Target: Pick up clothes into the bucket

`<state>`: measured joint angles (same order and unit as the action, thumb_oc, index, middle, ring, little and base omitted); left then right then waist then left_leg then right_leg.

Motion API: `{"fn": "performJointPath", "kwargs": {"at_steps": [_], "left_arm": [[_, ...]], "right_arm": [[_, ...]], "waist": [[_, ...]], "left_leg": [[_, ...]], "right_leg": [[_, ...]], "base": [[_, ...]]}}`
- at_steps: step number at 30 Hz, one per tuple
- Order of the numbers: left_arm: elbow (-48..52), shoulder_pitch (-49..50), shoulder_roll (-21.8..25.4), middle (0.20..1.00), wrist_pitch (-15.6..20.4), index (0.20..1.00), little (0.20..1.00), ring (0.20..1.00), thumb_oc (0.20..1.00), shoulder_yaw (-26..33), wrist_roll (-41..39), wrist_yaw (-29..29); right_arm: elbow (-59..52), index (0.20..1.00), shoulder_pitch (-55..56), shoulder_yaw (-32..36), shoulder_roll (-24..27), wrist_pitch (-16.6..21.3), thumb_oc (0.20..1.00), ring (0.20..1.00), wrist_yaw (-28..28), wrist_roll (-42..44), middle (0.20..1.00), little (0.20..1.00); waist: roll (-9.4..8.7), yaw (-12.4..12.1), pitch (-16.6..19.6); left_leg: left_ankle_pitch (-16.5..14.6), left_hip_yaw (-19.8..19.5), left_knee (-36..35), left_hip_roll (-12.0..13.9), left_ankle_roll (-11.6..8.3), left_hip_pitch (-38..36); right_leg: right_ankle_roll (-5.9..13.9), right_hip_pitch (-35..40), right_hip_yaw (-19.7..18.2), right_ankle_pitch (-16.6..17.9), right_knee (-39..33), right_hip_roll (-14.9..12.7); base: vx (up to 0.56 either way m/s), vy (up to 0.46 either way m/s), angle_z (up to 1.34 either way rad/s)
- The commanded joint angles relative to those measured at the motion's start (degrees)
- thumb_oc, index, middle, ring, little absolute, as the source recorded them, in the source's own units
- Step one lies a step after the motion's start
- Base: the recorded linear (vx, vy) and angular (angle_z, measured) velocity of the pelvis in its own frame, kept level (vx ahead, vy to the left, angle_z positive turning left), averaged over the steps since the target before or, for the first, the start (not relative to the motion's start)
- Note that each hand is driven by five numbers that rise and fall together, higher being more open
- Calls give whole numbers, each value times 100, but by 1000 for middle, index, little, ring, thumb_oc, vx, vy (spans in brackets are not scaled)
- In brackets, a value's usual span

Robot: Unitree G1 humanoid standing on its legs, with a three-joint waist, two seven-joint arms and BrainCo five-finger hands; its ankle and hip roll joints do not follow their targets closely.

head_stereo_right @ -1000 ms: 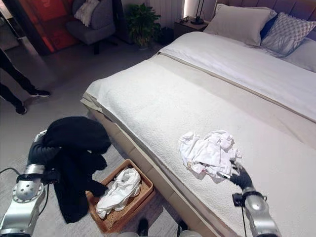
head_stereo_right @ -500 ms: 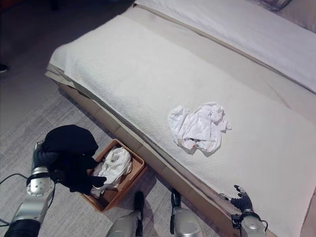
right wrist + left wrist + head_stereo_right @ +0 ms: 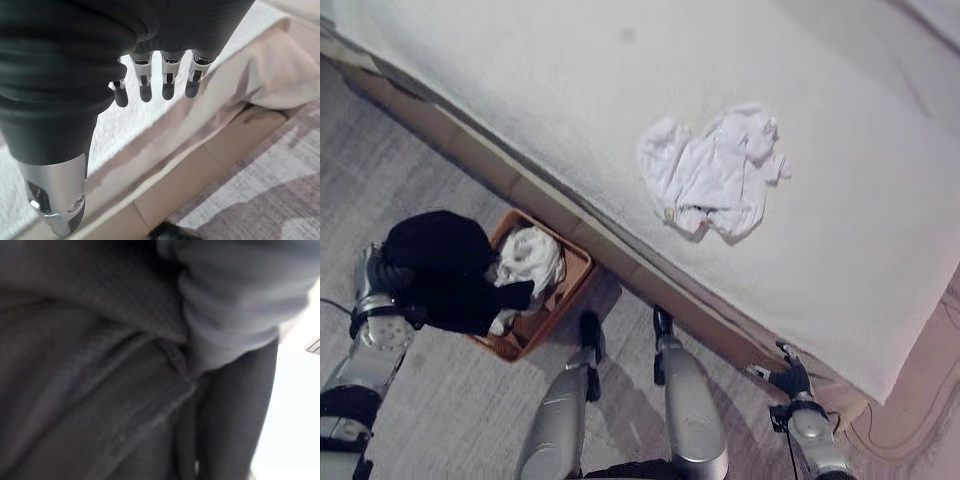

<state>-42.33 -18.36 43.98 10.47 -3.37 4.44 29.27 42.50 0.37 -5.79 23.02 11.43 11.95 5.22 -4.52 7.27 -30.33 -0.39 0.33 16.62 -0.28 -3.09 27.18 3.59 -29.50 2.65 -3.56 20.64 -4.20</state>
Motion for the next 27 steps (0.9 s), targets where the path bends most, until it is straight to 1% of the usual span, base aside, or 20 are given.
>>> {"fn": "performJointPath", "kwargs": {"at_steps": [1, 2, 4, 5, 6, 7, 8, 11, 13, 17, 18, 20, 22, 24, 25, 27], "left_arm": [[-89, 112, 311, 200, 48, 200, 200, 200, 200, 131, 168, 380], [-155, -46, 371, 200, -9, 200, 200, 200, 200, 13, 186, 449], [344, 41, 389, 200, -78, 200, 200, 200, 200, 63, 235, 506], [370, 13, 422, 297, -122, 297, 297, 297, 297, 65, 281, 546], [370, 10, 422, 598, -123, 598, 598, 598, 598, 66, 282, 546], [477, -18, 415, 1000, -185, 1000, 1000, 1000, 1000, 68, 303, 588], [453, -153, 374, 1000, -263, 1000, 1000, 1000, 1000, 41, 289, 648], [337, -395, 352, 1000, -336, 1000, 1000, 1000, 1000, -41, 230, 635], [453, -457, 375, 1000, -396, 1000, 1000, 1000, 1000, -49, 286, 637], [436, -549, 316, 1000, -541, 1000, 1000, 1000, 1000, -54, 377, 665], [415, -565, 303, 1000, -597, 1000, 1000, 1000, 1000, -50, 441, 646], [413, -568, 302, 1000, -596, 1000, 1000, 1000, 1000, -52, 442, 646], [483, -522, 312, 1000, -697, 1000, 1000, 1000, 1000, -25, 635, 603], [691, -376, 209, 1000, -735, 1000, 1000, 1000, 1000, 114, 679, 604], [629, -365, 173, 1000, -710, 1000, 1000, 1000, 1000, 174, 685, 601], [608, -272, 62, 1000, -678, 1000, 1000, 1000, 1000, 256, 664, 612]], "right_arm": [[-343, 1000, 299, -294, 234, 255, 1000, 1000, 239, 221, 1000, 1000], [-441, 1000, 222, -343, 286, 296, 1000, 1000, 313, 285, 1000, 1000], [-607, 1000, 213, -340, 306, 292, 1000, 1000, 356, 290, 1000, 1000], [-670, 1000, 182, -374, 338, 288, 1000, 1000, 374, 281, 1000, 1000], [-670, 1000, 179, -373, 338, 287, 1000, 1000, 374, 281, 1000, 1000], [-702, 1000, 128, -367, 357, 278, 1000, 1000, 396, 306, 1000, 1000], [-754, 1000, 79, -380, 373, 268, 1000, 1000, 409, 372, 1000, 1000], [-858, 1000, 43, -384, 399, 239, 1000, 1000, 455, 392, 1000, 1000], [-930, 1000, 47, -353, 395, 220, 1000, 1000, 512, 388, 1000, 1000], [-1140, 1000, -63, -261, 403, 269, 1000, 1000, 606, 472, 1000, 1000], [-1271, 1000, -148, -208, 437, 302, 1000, 1000, 572, 642, 1000, 1000], [-1273, 1000, -147, -206, 439, 301, 1000, 1000, 571, 643, 1000, 1000], [-1629, 1000, -305, -69, 495, 429, 1000, 1000, 539, 848, 1000, 1000], [-2008, 1000, -409, 104, 501, 575, 1000, 1000, 565, 1003, 1000, 1000], [-2177, 1000, -475, 180, 475, 680, 1000, 1000, 575, 1096, 1000, 1000], [-2457, 1000, -598, 312, 432, 877, 1000, 1000, 676, 1151, 1000, 1000]], "waist": [[-154, 91, 253], [-111, 91, 163], [-62, 75, 87], [-55, 82, 59], [-53, 84, 62], [-45, 87, 58], [-47, 99, 55], [-57, 124, 54], [-47, 135, 54], [-31, 150, 54], [-23, 150, 54], [-22, 149, 54], [-7, 148, 54], [22, 146, 54], [11, 159, 54], [38, 147, 54]], "left_leg": [[-644, -26, 1313, -63, 292, 610], [-943, -69, 1677, -41, 300, 840], [-1014, -88, 1909, -51, 316, 1141], [-1032, -107, 2000, -43, 314, 1280], [-1036, -109, 2012, -43, 314, 1295], [-1049, -108, 2082, -47, 315, 1416], [-1065, -126, 2183, -57, 318, 1621], [-1078, -138, 2259, -49, 315, 1814], [-1077, -153, 2269, -57, 317, 1921], [-1065, -155, 2229, -64, 297, 1994], [-1044, -168, 2171, -73, 283, 1985], [-1041, -168, 2168, -73, 283, 1984], [-995, -178, 2044, -78, 258, 1940], [-942, -187, 1900, -88, 241, 1886], [-706, -155, 1786, -108, 253, 1972], [-656, -156, 1627, -114, 240, 1894]], "right_leg": [[240, -255, -332, 240, 152, -252], [234, -487, -389, -27, 518, -204], [211, -760, -390, -117, 749, -191], [203, -914, -391, -144, 863, -193], [203, -927, -389, -148, 873, -192], [195, -1039, -389, -169, 938, -195], [190, -1246, -373, -197, 1044, -209], [185, -1438, -367, -221, 1128, -222], [181, -1526, -346, -236, 1145, -242], [180, -1653, -320, -256, 1176, -277], [184, -1665, -317, -247, 1138, -279], [184, -1665, -317, -246, 1136, -280], [193, -1620, -292, -214, 1014, -285], [192, -1579, -278, -199, 918, -283], [166, -1654, -258, 1, 797, -312], [174, -1610, -244, 20, 720, -316]], "base": [[39, 29, -15], [28, 29, -12], [-11, 9, -3], [-33, 2, 2], [-26, -1, 5], [-19, -13, 5], [-19, -13, 4], [0, 0, 0], [0, 0, 0], [5, 0, 2], [0, 0, 0], [0, 0, 0], [0, 0, 0], [-37, 2, -1], [-73, 4, -1], [-33, 7, 3]]}}
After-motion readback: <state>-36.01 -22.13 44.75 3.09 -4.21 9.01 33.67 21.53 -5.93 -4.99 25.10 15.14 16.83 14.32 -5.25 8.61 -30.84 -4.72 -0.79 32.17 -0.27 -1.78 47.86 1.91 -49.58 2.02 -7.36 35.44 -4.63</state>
